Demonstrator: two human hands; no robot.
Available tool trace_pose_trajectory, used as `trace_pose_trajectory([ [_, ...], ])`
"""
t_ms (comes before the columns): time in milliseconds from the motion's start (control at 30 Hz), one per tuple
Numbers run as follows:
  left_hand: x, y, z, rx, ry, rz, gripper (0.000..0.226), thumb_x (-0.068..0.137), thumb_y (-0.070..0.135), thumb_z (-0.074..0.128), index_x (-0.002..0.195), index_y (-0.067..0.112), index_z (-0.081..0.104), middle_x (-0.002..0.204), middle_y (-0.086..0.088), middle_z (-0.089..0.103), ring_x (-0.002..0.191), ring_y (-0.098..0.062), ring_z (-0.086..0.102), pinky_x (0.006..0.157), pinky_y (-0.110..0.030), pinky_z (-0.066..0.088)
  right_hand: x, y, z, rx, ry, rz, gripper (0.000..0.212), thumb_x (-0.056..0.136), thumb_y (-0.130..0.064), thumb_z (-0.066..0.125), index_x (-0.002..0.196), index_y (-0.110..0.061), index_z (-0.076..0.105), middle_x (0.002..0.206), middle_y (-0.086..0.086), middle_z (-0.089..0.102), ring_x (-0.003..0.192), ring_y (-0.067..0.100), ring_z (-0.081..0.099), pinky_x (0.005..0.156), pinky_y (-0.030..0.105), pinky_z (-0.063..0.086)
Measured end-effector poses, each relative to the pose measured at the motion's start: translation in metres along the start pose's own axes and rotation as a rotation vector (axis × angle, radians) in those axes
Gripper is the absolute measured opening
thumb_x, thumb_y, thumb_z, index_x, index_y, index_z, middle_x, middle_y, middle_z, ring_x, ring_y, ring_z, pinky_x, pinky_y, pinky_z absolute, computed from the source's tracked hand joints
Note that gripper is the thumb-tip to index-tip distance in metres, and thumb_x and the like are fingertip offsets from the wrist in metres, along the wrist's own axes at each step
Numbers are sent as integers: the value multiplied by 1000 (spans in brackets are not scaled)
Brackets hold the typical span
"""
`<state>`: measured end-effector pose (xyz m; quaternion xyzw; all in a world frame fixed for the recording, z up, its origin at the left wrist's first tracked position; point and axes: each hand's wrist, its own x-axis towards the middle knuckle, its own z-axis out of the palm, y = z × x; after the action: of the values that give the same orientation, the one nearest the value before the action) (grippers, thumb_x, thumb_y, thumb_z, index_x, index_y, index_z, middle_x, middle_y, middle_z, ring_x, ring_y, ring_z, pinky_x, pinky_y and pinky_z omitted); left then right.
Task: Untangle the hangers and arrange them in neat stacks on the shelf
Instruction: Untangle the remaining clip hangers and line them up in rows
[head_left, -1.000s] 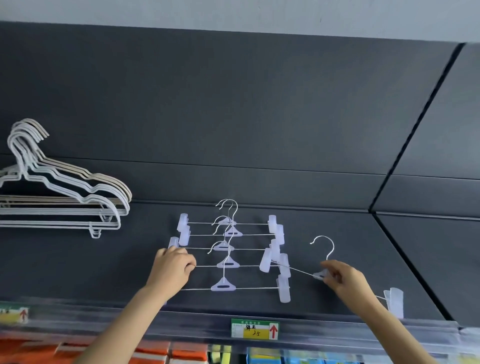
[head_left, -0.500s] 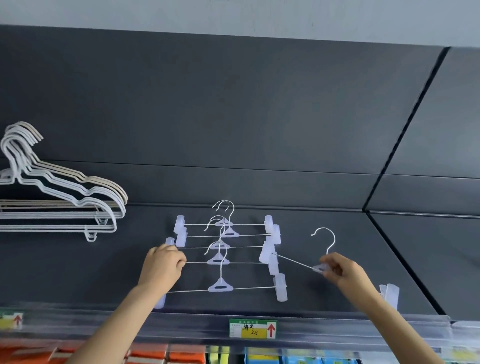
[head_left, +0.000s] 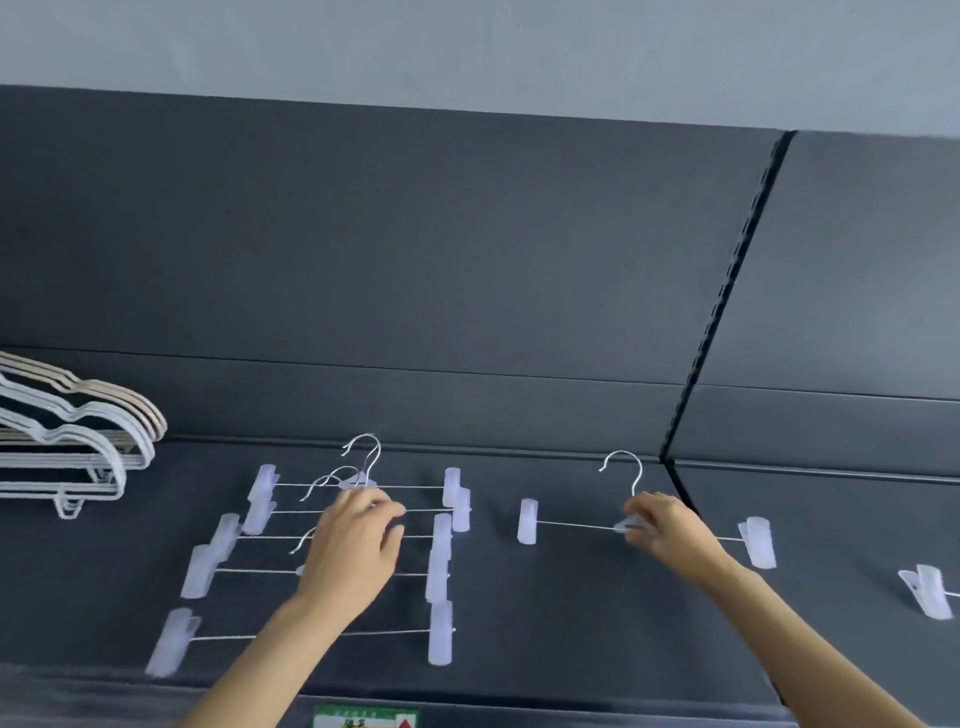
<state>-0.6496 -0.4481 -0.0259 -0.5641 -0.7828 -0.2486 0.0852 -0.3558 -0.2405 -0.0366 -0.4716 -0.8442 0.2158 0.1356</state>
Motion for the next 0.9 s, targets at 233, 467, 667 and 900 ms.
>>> trace_pose_trajectory([
  [233, 39, 108, 60, -18, -66, 27, 16, 60, 16, 79, 71, 23, 71, 74, 9, 65, 72, -14, 66, 62, -25, 52, 57, 43, -8, 3, -160, -142, 23, 80, -15, 60, 104, -14, 60, 97, -1, 57, 104, 22, 52, 82, 25, 39],
  [467, 51, 160, 85, -104, -179, -41, 10, 78, 13, 67, 86, 16, 72, 90, 1, 67, 91, -25, 62, 75, -33, 48, 43, 49, -26, -74, -151, -196, 48, 86, -28, 54, 133, -30, 42, 129, 0, 47, 123, 20, 39, 102, 33, 32],
  [667, 62, 197, 107, -155, -184, 77, 24, 90, 19, 53, 110, 15, 66, 109, 1, 62, 112, -21, 51, 97, -25, 31, -5, 92, -64, -56, 2, -103, 44, 90, -23, 51, 133, -24, 43, 128, 1, 48, 119, 20, 44, 101, 30, 35],
  [900, 66, 282, 144, -275, -355, 253, 28, 93, 22, 47, 117, 19, 60, 117, 6, 58, 119, -14, 44, 99, -22, 32, -74, 174, -115, -213, 128, 182, 48, 90, -29, 51, 135, -19, 39, 127, 2, 51, 119, 24, 45, 97, 36, 37],
])
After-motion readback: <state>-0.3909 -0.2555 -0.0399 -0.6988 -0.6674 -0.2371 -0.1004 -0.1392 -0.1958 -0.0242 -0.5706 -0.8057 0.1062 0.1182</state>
